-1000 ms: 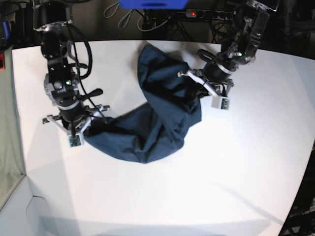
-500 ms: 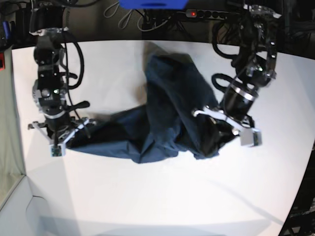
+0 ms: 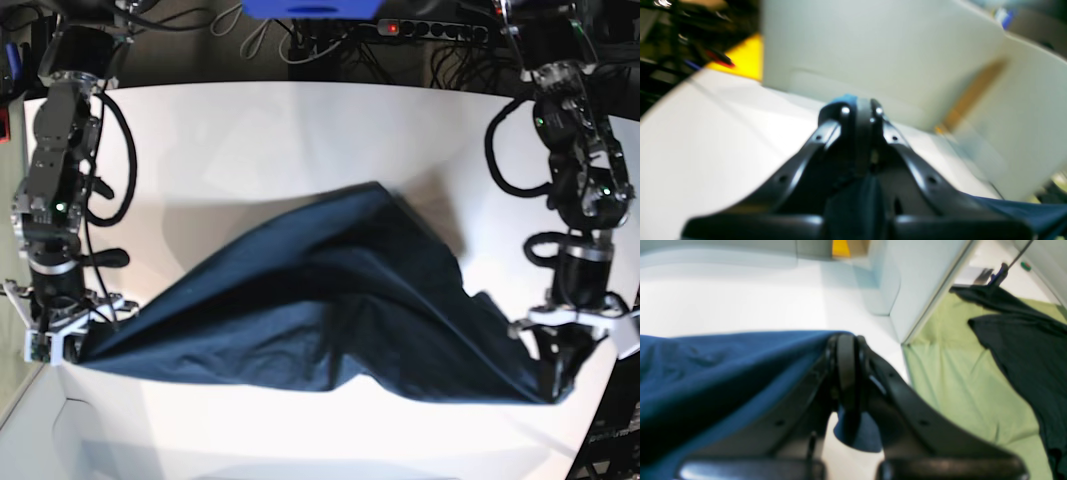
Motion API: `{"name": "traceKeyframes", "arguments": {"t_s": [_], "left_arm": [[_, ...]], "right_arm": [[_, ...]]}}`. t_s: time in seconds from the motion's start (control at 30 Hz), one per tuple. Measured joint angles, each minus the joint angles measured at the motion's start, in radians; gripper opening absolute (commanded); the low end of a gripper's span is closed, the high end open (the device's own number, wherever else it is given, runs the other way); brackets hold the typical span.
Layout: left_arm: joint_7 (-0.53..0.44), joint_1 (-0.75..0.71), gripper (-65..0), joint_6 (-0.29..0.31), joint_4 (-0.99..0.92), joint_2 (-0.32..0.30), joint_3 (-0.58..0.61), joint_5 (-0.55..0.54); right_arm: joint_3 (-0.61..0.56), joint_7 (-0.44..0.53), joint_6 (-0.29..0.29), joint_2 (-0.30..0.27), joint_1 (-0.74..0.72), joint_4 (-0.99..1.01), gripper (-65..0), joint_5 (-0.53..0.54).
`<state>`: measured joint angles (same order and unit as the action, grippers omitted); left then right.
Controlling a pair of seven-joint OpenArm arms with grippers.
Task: Layout the t-shirt on the table in an organized manner, then fold the t-shirt properly
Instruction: 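Lift and stretch the shirt between both grippers, then lay it down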
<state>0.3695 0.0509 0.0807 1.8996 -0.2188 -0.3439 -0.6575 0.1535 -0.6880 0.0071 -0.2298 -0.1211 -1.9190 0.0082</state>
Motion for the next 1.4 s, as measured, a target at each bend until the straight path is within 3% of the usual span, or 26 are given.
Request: {"name": "traceKeyframes", "arguments": {"t_s": [0.2, 0.37, 0.7, 0.83, 1.0, 1.2, 1.4], "left_arm": [[0.002, -0.03, -64.7, -0.003, -0.031, 0.0, -0.097, 0.002], [0.023, -0.158, -64.7, -0.006, 0.03, 0.003, -0.167, 0.004], [0.016, -0.189, -64.7, -0.006, 0.092, 0.011, -0.29, 0.001], [0.005, -0.102, -64.7, 0.004, 0.06, 0.003, -0.286, 0.011], [0.017, 0.039, -64.6, 0.006, -0.172, 0.006, -0.198, 0.012], [0.011, 0.212, -64.6, -0.002, -0.446, 0.002, -0.197, 0.015], [-0.008, 0.348, -62.7, -0.009, -0.66, -0.072, -0.156, 0.015]], "right_arm": [[0.005, 0.005, 0.0, 0.0, 0.036, 0.0, -65.0, 0.003], [0.009, -0.003, 0.0, 0.003, 0.065, -0.014, -65.0, 0.0], [0.027, -0.004, 0.0, 0.005, -0.061, -0.017, -65.0, 0.004], [-0.027, 0.006, 0.0, 0.008, -0.141, 0.034, -65.0, -0.001], [-0.089, 0.0, 0.0, 0.038, -0.232, 0.23, -65.0, -0.004], [-0.156, 0.008, 0.0, 0.048, -0.388, 0.487, -65.0, 0.002], [-0.184, 0.009, 0.0, 0.047, -0.483, 0.673, -65.0, 0.003]]}}
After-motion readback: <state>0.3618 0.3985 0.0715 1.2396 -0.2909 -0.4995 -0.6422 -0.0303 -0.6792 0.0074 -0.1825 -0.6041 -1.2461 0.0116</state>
